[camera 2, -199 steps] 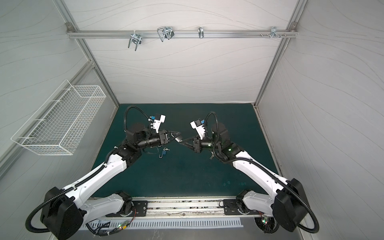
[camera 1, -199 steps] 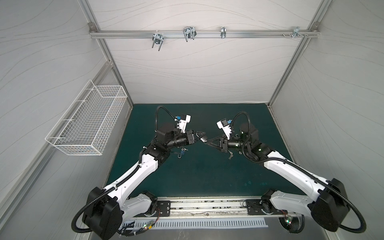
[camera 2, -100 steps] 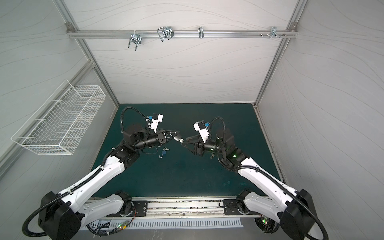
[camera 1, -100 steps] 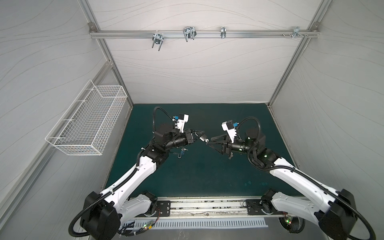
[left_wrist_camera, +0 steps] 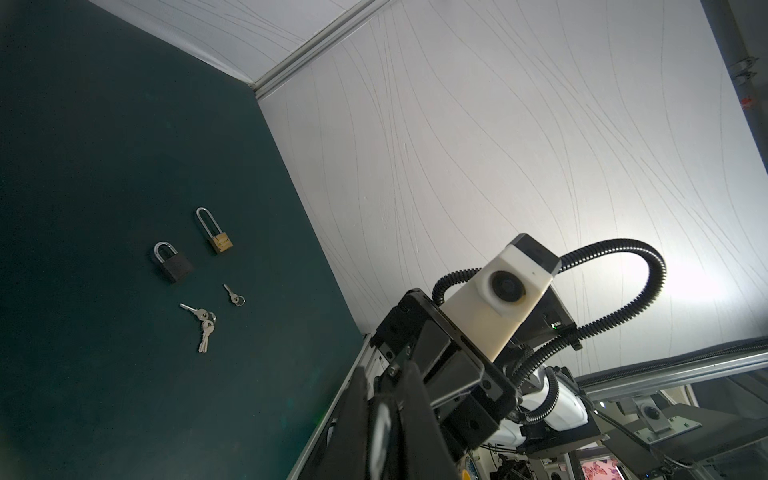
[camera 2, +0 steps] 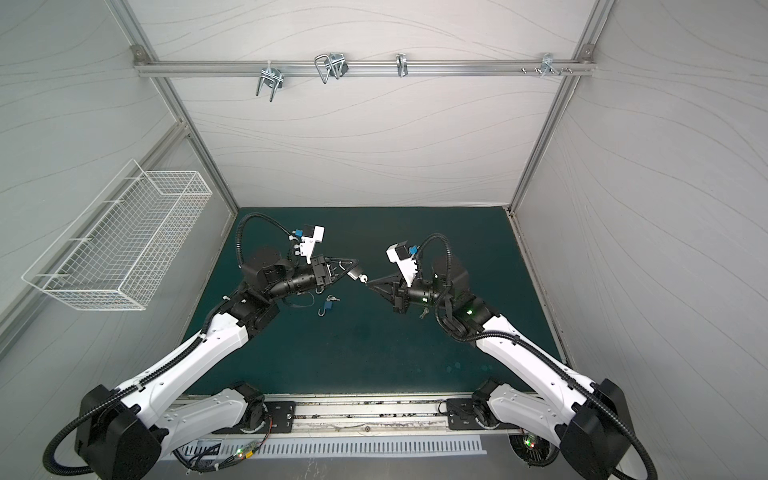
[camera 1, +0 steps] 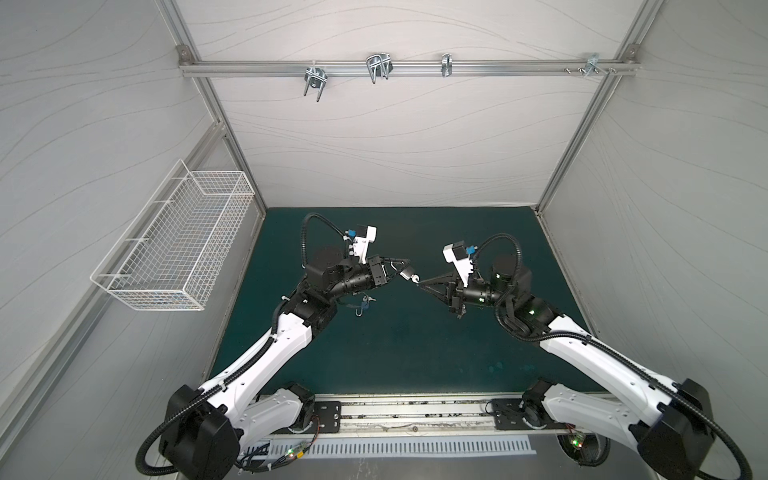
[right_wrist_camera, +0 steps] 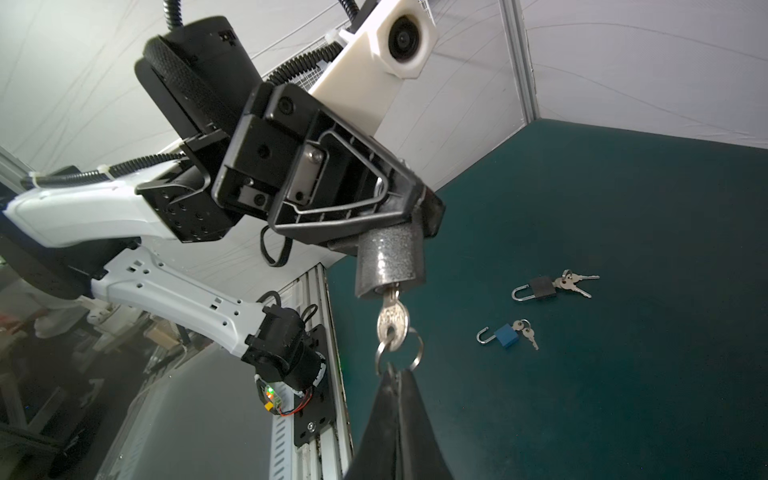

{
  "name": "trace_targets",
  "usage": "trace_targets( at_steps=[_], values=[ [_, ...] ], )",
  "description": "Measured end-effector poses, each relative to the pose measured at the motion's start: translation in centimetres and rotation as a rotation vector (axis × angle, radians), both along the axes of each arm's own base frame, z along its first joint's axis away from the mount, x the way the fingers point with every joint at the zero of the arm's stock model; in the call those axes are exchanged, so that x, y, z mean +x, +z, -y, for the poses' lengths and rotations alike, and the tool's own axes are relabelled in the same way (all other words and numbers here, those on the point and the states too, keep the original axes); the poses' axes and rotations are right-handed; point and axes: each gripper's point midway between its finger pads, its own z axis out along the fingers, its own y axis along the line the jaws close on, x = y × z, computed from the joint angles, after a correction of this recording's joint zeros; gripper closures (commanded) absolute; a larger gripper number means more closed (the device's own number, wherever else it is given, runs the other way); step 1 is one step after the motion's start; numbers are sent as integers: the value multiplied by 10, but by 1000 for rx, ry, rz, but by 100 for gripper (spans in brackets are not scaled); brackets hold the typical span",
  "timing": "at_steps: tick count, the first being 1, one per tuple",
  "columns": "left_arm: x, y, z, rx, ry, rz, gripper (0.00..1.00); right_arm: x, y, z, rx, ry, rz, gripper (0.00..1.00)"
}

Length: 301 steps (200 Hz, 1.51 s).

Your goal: Lock with the key

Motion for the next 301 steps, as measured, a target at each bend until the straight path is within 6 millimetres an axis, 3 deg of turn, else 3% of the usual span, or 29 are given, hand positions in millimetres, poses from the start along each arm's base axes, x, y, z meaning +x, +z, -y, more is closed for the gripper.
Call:
trace_targets(
  at_steps=[45,91,140,173,210,224,242,301],
  values=[
    [-8,4,8,-11,-32,22,100,2,4,-5,10,12,-20,100],
    [-15,-4,14,-6,-51,17,100,3,2,-4,-8,5,-23,100],
    [-11,-15,8,31,4,-21,100,13,-5,23,-119,-166,53,66],
    [-8,-21,6,50,26,-44,100,14,5,35,-155,-226,128,55],
    [-6,-23,4,56,46,-54,100,-12,26,15,-163,-126,277,28],
    [-5,-23,4,55,48,-56,100,-22,32,3,-181,-84,337,23],
    [-5,-23,4,54,49,-58,100,-23,32,-9,-212,-68,386,21],
    [-5,-23,4,53,49,-62,100,6,4,-26,-365,-121,409,23]
  ],
)
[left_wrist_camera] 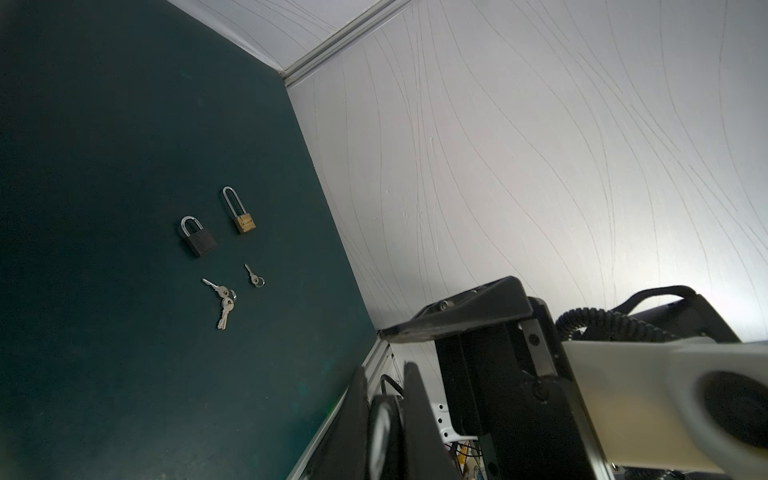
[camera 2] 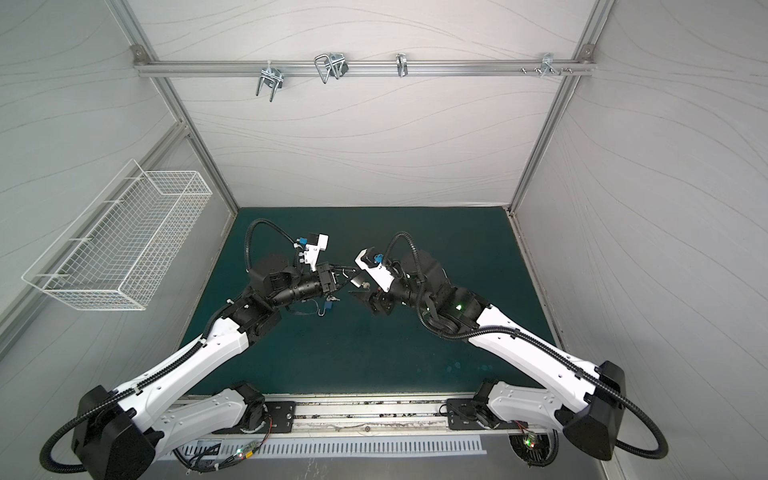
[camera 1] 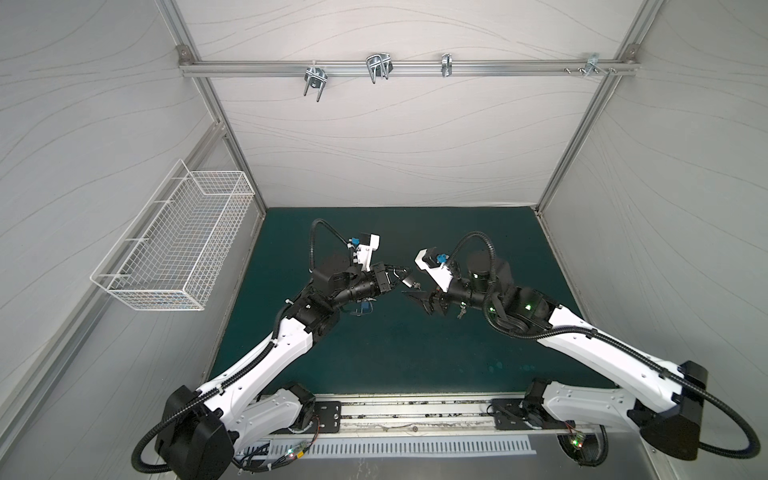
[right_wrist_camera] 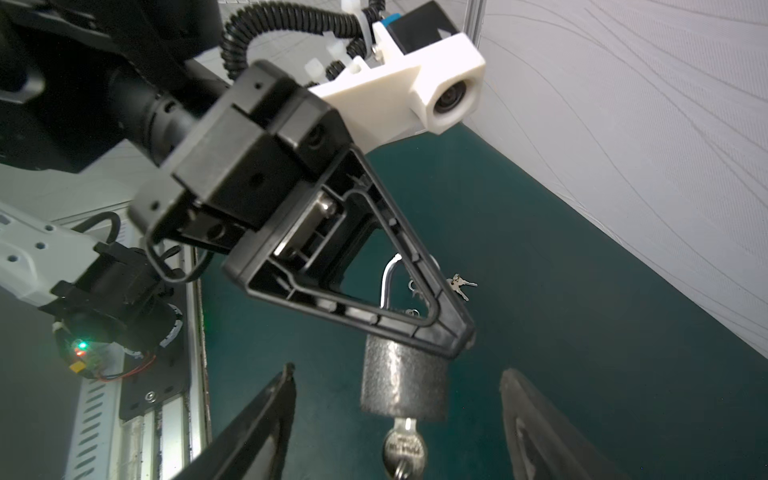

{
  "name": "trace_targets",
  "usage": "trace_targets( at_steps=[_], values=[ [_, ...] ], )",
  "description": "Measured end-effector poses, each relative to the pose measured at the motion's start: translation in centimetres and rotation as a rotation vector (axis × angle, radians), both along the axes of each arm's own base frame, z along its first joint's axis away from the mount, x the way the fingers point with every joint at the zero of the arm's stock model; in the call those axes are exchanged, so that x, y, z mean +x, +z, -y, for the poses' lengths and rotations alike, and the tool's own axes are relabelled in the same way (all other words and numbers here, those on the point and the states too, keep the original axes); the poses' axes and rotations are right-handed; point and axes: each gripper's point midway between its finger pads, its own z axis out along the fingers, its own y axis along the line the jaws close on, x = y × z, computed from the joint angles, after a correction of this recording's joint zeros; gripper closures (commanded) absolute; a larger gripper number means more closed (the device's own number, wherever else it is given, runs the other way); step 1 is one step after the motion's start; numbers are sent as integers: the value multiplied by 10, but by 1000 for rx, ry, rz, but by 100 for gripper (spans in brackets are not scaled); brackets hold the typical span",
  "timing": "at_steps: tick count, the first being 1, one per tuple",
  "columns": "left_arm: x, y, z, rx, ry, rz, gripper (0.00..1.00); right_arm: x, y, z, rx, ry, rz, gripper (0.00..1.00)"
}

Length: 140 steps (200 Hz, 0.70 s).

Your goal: Lock with the key

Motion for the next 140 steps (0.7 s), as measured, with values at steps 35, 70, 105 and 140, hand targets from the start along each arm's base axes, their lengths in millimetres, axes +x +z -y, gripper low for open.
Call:
trace_targets(
  at_steps=[35,70,105,140],
  values=[
    [0,0,0,0,-1,0,100,6,-4,-4,-33,-11,11,30],
    [0,0,0,0,-2,0,100,11,4,-9,-32,-17,21,37],
    [-1,0,1,-1,-3,-1,100,14,-1,-12,-52,-21,9,40],
    [-1,0,1,-2,-2,-3,100,15,-5,-13,-62,-23,-5,55]
  ],
)
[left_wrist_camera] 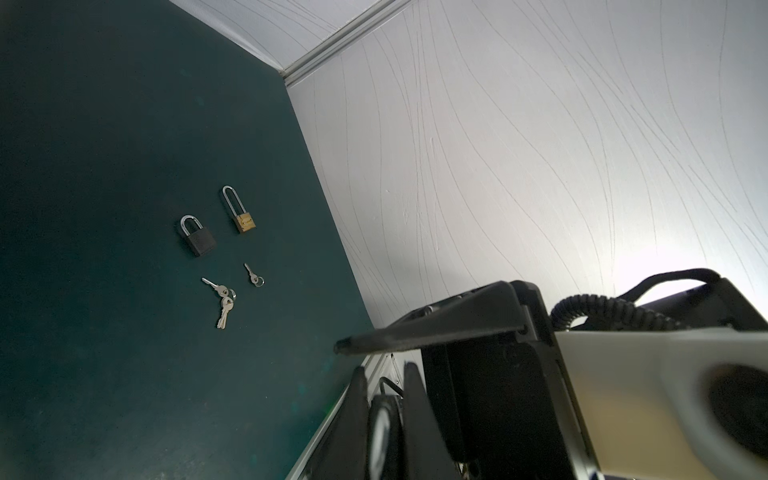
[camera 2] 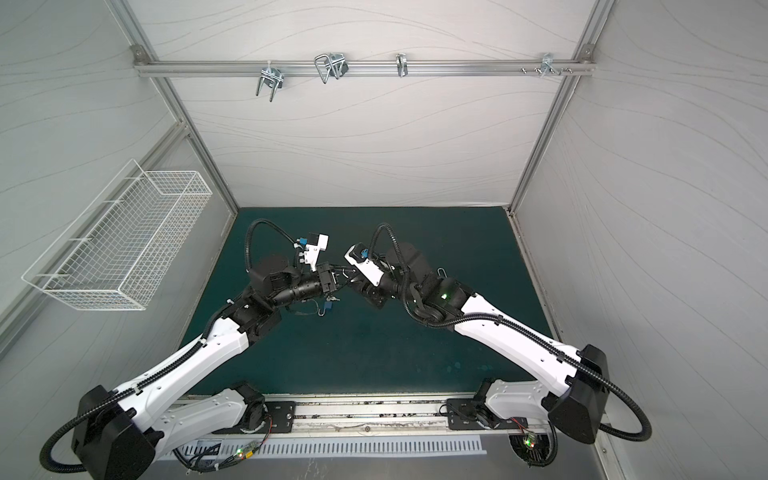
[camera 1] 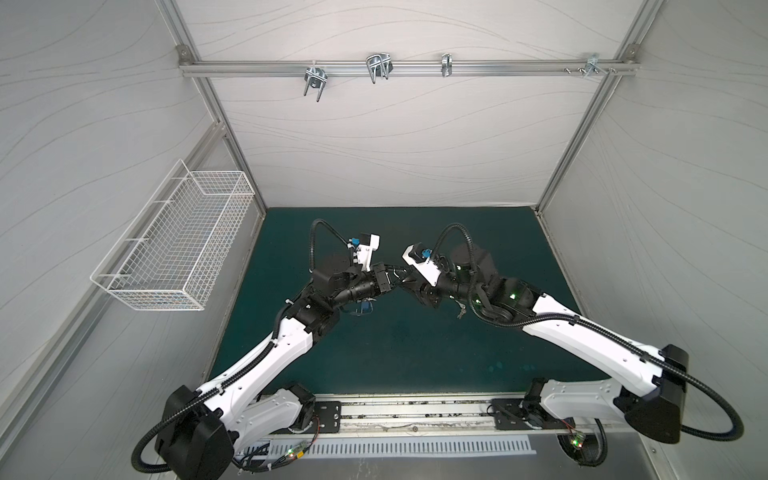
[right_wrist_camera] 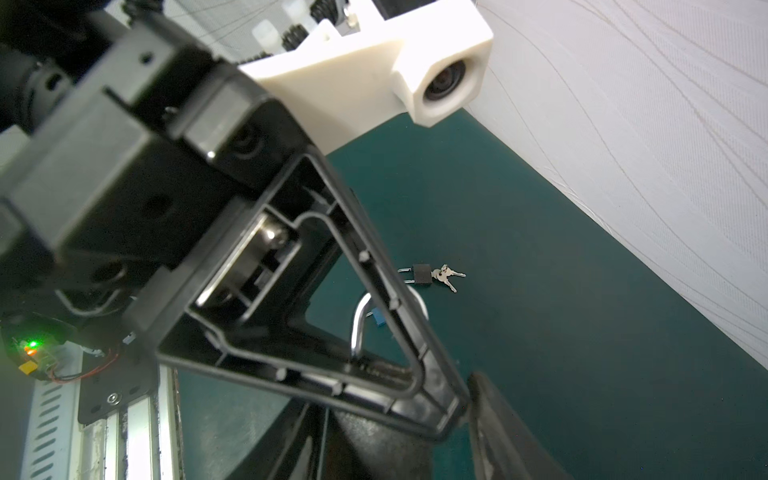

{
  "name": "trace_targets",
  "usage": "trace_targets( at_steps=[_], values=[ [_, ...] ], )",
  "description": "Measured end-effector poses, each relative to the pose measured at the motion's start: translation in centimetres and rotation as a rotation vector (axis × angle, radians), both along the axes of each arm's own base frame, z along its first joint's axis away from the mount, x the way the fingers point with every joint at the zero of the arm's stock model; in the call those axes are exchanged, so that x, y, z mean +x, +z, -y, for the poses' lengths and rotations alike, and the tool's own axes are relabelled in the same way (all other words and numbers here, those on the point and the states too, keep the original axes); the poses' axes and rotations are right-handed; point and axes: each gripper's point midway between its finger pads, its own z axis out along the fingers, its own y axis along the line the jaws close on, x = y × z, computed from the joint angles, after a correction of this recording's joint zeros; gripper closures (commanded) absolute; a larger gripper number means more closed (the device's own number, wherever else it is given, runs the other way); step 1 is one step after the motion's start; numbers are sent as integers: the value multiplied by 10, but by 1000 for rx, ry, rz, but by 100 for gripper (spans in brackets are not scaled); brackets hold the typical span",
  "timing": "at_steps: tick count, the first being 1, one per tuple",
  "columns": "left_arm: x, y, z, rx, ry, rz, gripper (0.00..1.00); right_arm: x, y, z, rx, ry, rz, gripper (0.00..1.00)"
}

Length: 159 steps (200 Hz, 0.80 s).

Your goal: Lock with the key

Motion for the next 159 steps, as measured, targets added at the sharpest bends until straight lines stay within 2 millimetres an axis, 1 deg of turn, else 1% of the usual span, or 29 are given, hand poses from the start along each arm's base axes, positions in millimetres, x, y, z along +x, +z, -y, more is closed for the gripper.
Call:
trace_targets(
  at_steps=[12,21,47,52,65,81,87,95,99,102,109,130,138,150,159],
  values=[
    [0,0,0,1,2,0,100,0,0,0,-3,-2,1,61],
    [2,0,-2,2,16,-1,100,0,-2,1,-5,-3,-8,69],
    [4,1,-4,1,27,5,100,-1,-3,2,-12,-4,-13,95],
    [3,2,-4,1,26,6,94,-1,-3,2,-11,-4,-13,100],
    [2,3,-4,-1,24,11,70,-1,-1,3,-8,-6,-9,100],
    [-1,9,-4,0,18,25,45,-2,-1,6,-7,-11,-5,100],
    [-2,12,-4,3,17,35,31,-3,0,7,-6,-13,-3,100],
    [-3,18,-5,7,18,49,16,-4,1,10,-2,-14,0,100],
    [-3,20,-6,11,19,59,11,-5,1,11,0,-15,2,100],
    [-4,23,-7,12,21,64,9,-5,3,12,2,-17,4,100],
    [-4,27,-8,16,26,73,8,-7,5,14,7,-16,9,100],
    [-6,39,-12,37,40,105,12,-12,10,20,15,-1,35,100],
    [-6,42,-13,45,40,111,15,-14,11,23,18,11,43,100],
    [-7,42,-13,60,37,117,27,-17,11,28,20,34,41,100],
    [-8,38,-14,77,31,118,29,-18,12,33,26,48,32,100]
  ],
)
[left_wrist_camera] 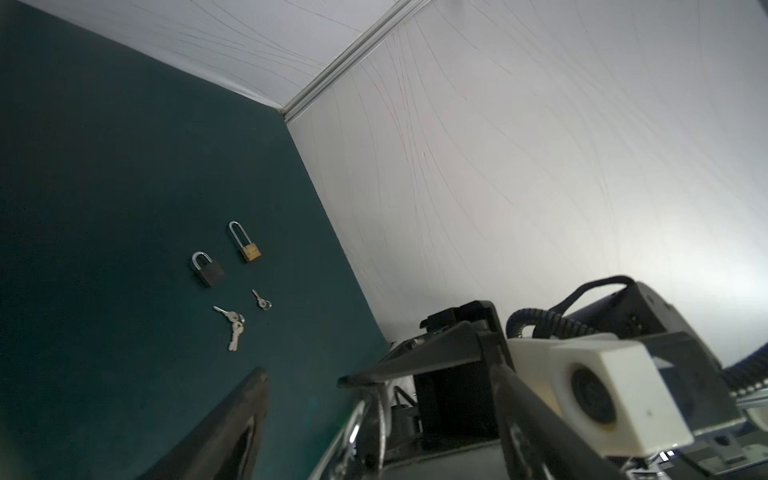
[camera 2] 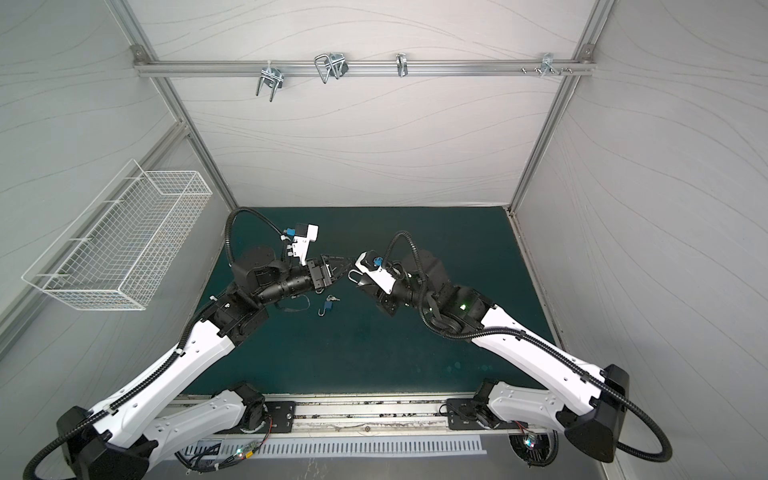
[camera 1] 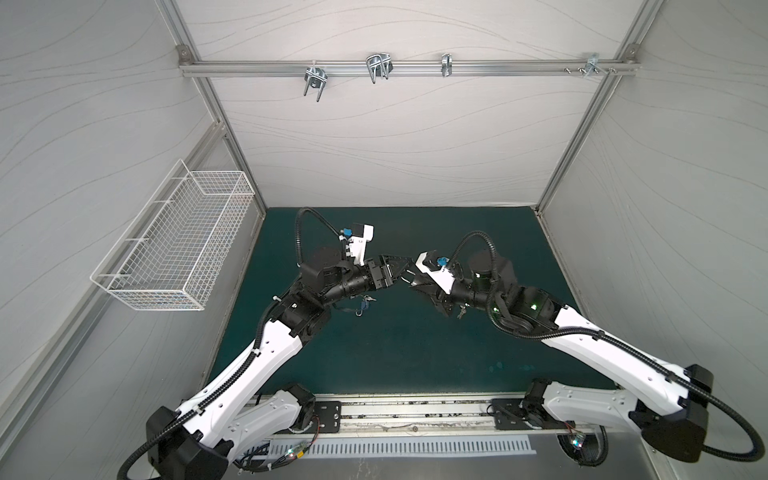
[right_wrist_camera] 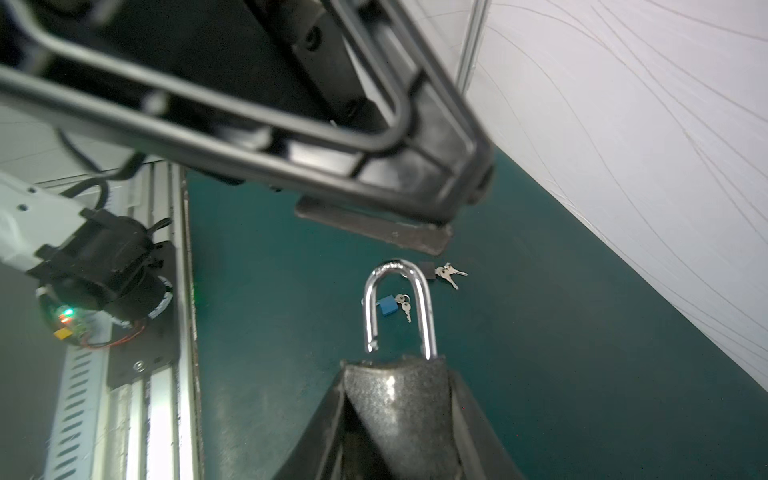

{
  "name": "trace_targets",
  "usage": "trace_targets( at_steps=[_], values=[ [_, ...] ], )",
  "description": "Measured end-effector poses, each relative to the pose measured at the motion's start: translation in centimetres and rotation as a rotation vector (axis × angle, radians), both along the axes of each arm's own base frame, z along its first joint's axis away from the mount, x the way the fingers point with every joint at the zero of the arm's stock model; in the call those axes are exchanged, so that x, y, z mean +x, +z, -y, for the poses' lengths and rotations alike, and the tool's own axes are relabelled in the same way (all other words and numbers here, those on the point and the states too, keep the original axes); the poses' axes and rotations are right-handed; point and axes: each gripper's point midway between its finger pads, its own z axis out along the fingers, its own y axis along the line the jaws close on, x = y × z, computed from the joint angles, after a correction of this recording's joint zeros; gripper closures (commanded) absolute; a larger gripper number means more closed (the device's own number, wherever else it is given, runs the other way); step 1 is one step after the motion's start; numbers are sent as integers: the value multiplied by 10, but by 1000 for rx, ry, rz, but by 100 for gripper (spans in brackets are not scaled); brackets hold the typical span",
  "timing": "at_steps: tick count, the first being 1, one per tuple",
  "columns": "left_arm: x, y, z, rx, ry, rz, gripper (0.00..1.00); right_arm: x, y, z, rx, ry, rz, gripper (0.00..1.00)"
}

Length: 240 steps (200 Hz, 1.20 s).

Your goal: Lock with the key

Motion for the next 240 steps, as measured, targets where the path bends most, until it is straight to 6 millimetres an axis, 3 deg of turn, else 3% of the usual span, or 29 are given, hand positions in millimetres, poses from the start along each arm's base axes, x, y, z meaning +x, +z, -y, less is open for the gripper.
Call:
trace_targets(
  at_steps=[32,58,93,155,240],
  values=[
    [-11,-10,2,53,-60,2,29,5,2,20,-3,14,-23,100],
    [-20,-2,5,69,-120,31,29,-5,4,22,-24,80,-32,100],
    [-27,16,13,58,-201,88,48,-16,10,21,-29,141,-23,100],
    [-25,5,21,73,-246,65,71,-20,13,20,-23,169,-31,100],
    [-31,3,25,71,-270,55,81,-17,12,21,-29,150,-26,100]
  ],
)
